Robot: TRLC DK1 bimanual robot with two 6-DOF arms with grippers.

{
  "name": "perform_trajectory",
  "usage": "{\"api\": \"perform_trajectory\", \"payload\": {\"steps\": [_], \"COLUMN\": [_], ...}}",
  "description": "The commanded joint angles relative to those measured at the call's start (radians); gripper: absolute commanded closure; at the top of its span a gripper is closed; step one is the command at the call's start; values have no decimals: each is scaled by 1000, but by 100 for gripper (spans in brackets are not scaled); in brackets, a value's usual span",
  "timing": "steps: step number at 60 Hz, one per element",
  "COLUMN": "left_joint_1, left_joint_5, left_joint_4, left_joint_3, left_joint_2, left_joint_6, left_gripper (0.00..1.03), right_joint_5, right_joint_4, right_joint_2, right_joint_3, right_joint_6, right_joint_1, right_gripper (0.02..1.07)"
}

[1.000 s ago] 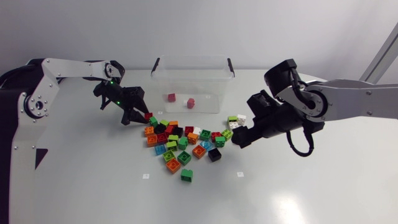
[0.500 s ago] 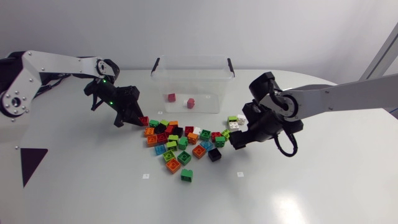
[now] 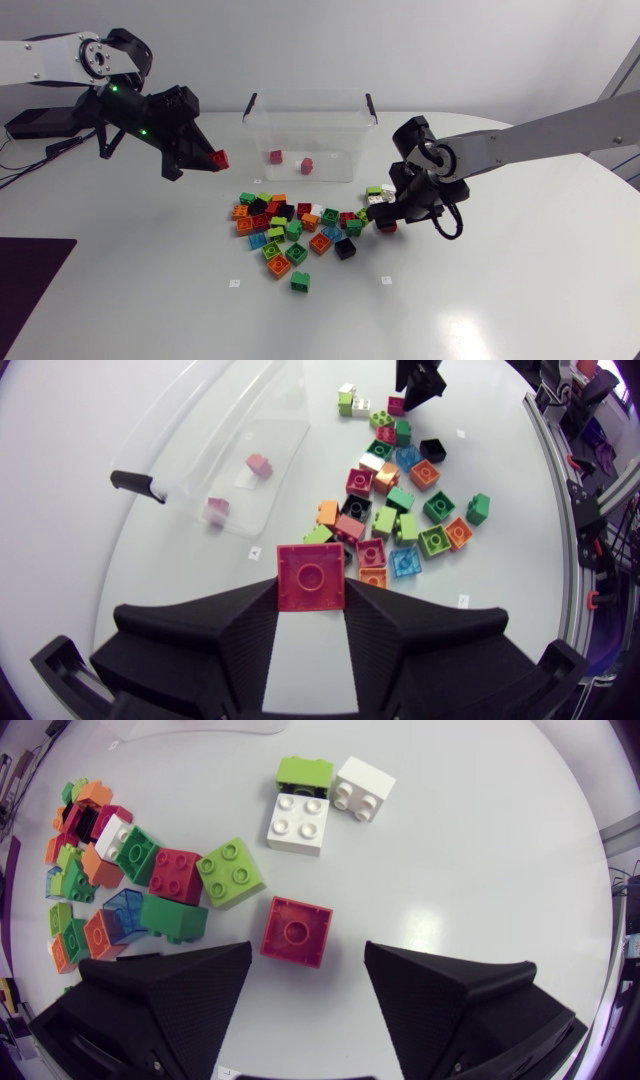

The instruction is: Place the duplo bricks in the container

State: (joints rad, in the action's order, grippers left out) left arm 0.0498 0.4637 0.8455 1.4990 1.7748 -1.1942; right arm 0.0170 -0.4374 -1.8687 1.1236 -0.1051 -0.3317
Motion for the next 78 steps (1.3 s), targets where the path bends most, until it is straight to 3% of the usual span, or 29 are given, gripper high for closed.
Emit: {"api": "perform_trajectory", "payload": {"steps": [1,8,28,37,43,51,78], "left_joint_1": [35,71,156,174,194,206,211], "left_joint_5": [4,3,-20,-53,-69,-82,-132], "left_joint_4": [-14,-26,-135,-164,-178,-224,-393], "left_joint_3": [-57,-66,-20,64,89,101,227], "left_joint_2": [-75,-124,-156,-92,-64,-38,141], "left_joint_6": [87,166,392,492,512,545,694], "left_gripper": [87,87,87,87,87,87,87], "right_joint_5": [18,26,43,51,52,54,35], "right_joint_4": [-6,-6,-17,-27,-34,-35,-116], "right_joint_2": [-33,-47,-118,-135,-135,-110,55], "right_joint_3": [24,39,110,123,113,90,120], "right_joint_6": [-33,-34,-41,-47,-47,-39,-5], "right_joint_1": [0,-1,-12,-12,-10,-1,2], "right_gripper": [38,45,45,61,63,80,84]}}
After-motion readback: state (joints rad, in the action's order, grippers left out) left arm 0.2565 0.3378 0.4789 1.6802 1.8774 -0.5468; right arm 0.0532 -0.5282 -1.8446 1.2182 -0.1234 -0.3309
